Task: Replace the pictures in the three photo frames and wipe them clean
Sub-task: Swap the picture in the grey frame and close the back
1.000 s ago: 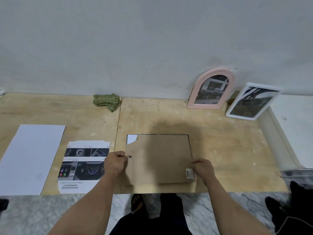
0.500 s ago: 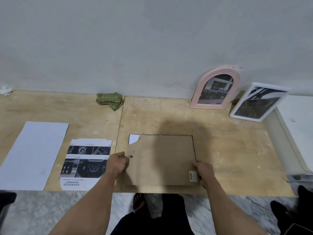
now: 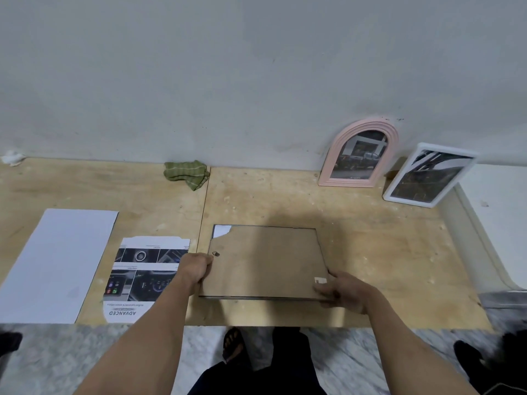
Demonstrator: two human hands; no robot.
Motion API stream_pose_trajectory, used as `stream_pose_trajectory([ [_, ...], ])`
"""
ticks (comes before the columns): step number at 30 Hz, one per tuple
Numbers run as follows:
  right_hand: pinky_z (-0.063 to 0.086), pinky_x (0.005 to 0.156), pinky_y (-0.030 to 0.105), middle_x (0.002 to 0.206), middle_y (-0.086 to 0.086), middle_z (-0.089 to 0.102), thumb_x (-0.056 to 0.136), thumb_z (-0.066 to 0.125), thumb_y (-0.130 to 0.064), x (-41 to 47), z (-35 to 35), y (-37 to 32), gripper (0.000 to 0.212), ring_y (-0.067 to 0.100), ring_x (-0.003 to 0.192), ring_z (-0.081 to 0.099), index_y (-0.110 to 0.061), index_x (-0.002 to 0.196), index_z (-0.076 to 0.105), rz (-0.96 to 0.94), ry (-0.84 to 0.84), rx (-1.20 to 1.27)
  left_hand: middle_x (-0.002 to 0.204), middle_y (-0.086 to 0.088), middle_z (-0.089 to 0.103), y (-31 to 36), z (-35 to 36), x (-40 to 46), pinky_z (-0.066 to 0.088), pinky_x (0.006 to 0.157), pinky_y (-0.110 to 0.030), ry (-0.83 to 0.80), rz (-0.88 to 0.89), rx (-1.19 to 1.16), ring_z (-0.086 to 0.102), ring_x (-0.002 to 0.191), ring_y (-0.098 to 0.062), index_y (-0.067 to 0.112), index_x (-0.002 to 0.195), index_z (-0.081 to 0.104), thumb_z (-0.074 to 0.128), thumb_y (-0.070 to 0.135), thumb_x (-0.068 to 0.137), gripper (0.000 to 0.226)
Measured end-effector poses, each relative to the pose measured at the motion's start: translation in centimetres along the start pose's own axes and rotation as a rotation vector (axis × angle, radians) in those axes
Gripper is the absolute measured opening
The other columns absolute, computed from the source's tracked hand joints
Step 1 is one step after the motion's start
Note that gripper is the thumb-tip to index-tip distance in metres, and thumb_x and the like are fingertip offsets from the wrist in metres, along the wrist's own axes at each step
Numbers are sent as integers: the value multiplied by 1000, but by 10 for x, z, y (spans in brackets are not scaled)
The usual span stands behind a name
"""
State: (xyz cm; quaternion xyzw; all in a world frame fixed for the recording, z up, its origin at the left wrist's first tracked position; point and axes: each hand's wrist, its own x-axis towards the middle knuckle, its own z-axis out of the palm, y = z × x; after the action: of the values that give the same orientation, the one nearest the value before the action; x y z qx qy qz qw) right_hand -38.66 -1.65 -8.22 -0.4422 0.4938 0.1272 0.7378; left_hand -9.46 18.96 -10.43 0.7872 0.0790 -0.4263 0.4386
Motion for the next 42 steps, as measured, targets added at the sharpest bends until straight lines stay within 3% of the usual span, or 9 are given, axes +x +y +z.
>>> stream_pose_trajectory([
  [5, 54, 62, 34, 96, 11, 67, 80, 72, 0, 1, -6, 1, 45, 26, 79, 62, -9, 122, 58, -65, 111, 37, 60, -1, 59, 2, -24, -12, 47, 46, -26, -519, -107, 128, 49, 46, -15, 26, 123, 60, 55, -5, 94, 43],
  [7, 54, 62, 34, 95, 11, 66, 81, 72, 1, 0, -5, 0, 45, 26, 78, 62, -7, 122, 58, -87, 132, 43, 78, -4, 74, -2, -28, -16, 62, 65, -36, -609, -126, 110, 69, 61, -20, 31, 123, 57, 61, -11, 89, 54],
  [10, 51, 63, 34, 90, 12, 62, 75, 77, 1, -5, 6, -2, 47, 24, 75, 57, -7, 117, 58, -113, 89, -24, 109, -14, 75, -6, -25, -12, 62, 78, -41, -498, -77, 75, 73, 93, -30, 7, 126, 61, 67, -8, 85, 44],
  [13, 47, 59, 33, 83, 13, 58, 65, 83, 3, -8, 17, -5, 54, 24, 66, 52, -9, 110, 55, -129, 107, -78, 103, -14, 75, -4, -21, -12, 63, 69, -35, -419, -56, 70, 72, 88, -29, -4, 118, 65, 68, -7, 85, 34],
  [26, 50, 56, 34, 79, 14, 60, 70, 84, -6, -9, 17, 1, 52, 25, 58, 53, -6, 113, 55, -79, 165, -109, 82, -7, 77, -18, -25, -20, 64, 63, -37, -390, -139, 0, 74, 71, -19, 3, 100, 65, 66, -6, 88, 15],
  [31, 53, 55, 34, 88, 13, 57, 99, 50, -16, -16, 12, -10, 23, 24, 64, 55, -4, 119, 55, -78, 198, -3, 73, -2, 76, -17, -24, -26, 63, 62, -37, -345, -126, -85, 72, 68, -14, 7, 94, 61, 62, -5, 92, 12],
  [35, 50, 47, 31, 79, 14, 56, 98, 51, -12, -21, 18, -30, 18, 26, 58, 53, -1, 110, 59, -195, 292, 11, 107, -19, 70, -5, -19, -27, 64, 64, -38, -306, -89, -87, 69, 88, -26, -5, 102, 64, 60, -3, 94, 9],
  [39, 50, 40, 29, 66, 14, 57, 92, 59, -12, -34, 33, -83, 14, 22, 44, 55, -3, 83, 64, -382, 457, -95, 74, -19, 64, 27, -15, -28, 54, 53, -28, -195, 59, 135, 65, 64, -30, 1, 77, 59, 63, 3, 92, 17],
  [42, 47, 38, 27, 58, 7, 55, 91, 58, -17, -52, 59, -131, 19, 17, 39, 55, -7, 75, 60, -534, 583, -214, 95, -14, 62, 70, -10, -34, 50, 75, -35, -83, 244, 270, 60, 82, -28, 11, 92, 64, 69, 17, 89, 9],
])
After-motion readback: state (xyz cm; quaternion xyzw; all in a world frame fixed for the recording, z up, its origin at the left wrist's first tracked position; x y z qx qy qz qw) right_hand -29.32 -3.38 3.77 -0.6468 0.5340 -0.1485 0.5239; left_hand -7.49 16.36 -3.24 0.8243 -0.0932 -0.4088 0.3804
